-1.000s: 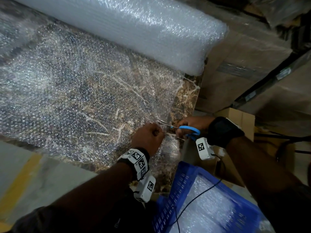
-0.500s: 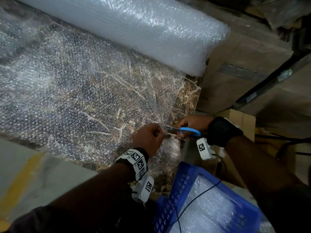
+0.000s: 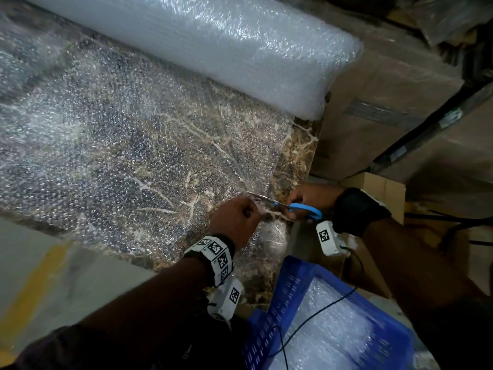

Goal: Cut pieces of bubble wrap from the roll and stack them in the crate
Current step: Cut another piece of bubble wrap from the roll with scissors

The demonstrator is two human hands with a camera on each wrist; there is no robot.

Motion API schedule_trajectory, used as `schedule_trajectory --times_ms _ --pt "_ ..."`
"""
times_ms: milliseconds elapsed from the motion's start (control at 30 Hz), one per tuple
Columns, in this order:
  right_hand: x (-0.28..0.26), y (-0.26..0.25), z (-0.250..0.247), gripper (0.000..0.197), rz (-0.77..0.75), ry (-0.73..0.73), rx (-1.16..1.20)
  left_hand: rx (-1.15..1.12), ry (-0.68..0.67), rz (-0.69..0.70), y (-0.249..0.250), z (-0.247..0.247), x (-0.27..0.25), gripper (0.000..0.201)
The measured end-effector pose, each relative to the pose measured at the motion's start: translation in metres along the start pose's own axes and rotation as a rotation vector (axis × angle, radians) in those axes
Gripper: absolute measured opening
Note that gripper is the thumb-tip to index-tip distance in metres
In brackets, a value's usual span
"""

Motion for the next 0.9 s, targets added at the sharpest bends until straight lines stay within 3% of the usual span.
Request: schedule_trajectory --times_ms 133,200,367,667,900 --pt "-0.002 0.005 0.003 0.052 0.029 -0.061 0.070 -0.011 0.005 0.029 0.000 0.000 0.000 0.022" --pt "-0.002 0.001 0.004 0.057 0.020 -0.079 0.071 -0.011 0.012 0.031 -0.001 0.000 -0.001 0.021" --pt "0.005 -0.017 0.004 0.049 -0.065 -0.114 0.021 -0.015 0.023 0.053 0.001 -0.002 -0.003 0.010" --pt "0.038 -0.025 0.011 0.027 -0.134 -0.102 -0.120 -0.068 0.050 0.081 -0.002 -0.008 -0.005 0.011" --pt "0.037 -0.023 0.011 0.025 -0.153 -0.072 -0.126 -0.088 0.029 0.080 -0.006 -0.010 -0.006 0.011"
Point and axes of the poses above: each hand's wrist, its own x-axis towards the middle knuckle, its own z-axis out of the palm, y = z × x, the point moved 2 cm from there along x, towards the middle knuckle, and after that the axes turned 14 degrees about y, right-handed, at the moved point
